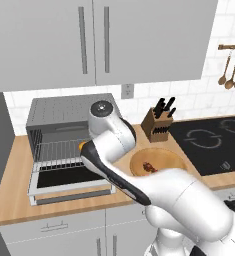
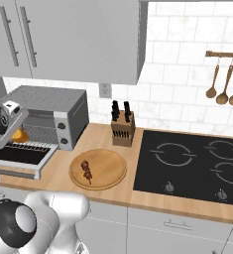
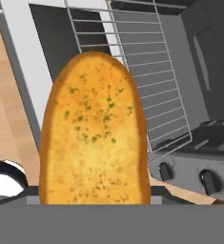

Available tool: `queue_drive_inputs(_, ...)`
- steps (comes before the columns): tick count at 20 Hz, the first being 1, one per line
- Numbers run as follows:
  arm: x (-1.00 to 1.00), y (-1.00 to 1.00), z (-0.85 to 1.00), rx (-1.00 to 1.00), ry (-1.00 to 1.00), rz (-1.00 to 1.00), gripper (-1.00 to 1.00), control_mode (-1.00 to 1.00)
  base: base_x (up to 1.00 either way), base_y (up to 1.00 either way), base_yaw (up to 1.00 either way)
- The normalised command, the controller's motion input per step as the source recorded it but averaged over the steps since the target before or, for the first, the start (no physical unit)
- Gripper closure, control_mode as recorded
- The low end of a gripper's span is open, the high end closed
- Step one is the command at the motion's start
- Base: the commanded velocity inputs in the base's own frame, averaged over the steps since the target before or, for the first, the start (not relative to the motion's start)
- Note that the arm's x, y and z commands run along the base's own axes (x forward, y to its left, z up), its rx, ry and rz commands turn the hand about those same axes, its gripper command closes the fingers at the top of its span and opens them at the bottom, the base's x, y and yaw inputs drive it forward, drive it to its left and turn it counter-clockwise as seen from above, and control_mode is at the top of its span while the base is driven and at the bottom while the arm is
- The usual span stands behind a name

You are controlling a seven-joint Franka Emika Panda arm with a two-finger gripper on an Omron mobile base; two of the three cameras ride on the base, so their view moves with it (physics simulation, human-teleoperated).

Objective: Pick up the kebab skewer and baguette bread, and place them inside the toaster oven. Close the toaster oven door and start by setting the timer.

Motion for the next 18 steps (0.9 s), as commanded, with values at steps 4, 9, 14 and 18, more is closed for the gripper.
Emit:
queue_drive_inputs(4, 0.57, 0.37, -0.15, 0.00, 0.00, 0.05, 1.00, -1.00, 0.00, 0.00, 0.00)
queue_drive_inputs(9, 0.30, 0.05, -0.10, -0.03, -0.11, 0.05, 1.00, -1.00, 0.00, 0.00, 0.00)
queue_drive_inputs(14, 0.01, 0.00, -0.03, -0.12, -0.23, 0.03, 1.00, -1.00, 0.00, 0.00, 0.00)
queue_drive_inputs(18, 0.20, 0.00, -0.03, -0.08, -0.12, 0.02, 1.00, -1.00, 0.00, 0.00, 0.00)
